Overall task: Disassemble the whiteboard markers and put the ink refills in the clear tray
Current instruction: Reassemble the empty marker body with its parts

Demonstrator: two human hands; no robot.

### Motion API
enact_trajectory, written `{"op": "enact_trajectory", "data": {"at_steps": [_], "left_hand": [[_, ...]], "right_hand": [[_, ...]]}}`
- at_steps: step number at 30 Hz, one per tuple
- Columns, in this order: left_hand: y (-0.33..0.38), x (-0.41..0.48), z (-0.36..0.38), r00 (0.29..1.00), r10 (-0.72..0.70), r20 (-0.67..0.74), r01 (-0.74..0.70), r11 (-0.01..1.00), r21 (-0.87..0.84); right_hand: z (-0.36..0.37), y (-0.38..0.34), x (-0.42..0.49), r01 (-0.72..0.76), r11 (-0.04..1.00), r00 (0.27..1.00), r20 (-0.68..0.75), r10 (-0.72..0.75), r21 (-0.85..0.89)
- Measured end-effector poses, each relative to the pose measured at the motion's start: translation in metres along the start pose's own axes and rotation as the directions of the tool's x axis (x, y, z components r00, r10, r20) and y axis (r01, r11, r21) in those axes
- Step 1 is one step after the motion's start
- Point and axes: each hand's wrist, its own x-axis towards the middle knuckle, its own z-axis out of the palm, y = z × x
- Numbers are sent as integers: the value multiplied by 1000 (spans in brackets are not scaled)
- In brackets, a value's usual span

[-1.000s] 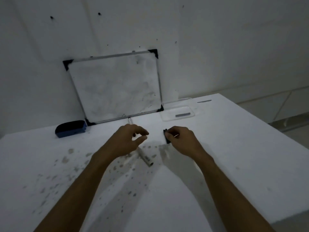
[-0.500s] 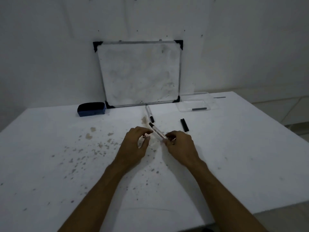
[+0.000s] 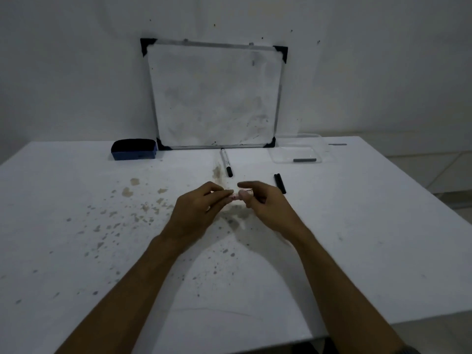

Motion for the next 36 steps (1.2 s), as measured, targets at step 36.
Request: {"op": "enact_trajectory", "data": {"at_steps": [36], "left_hand": [[4, 20, 0, 846, -504, 175, 510, 667, -543]], "right_hand": [[-15, 29, 34, -36, 962, 967, -235, 103, 270]]}}
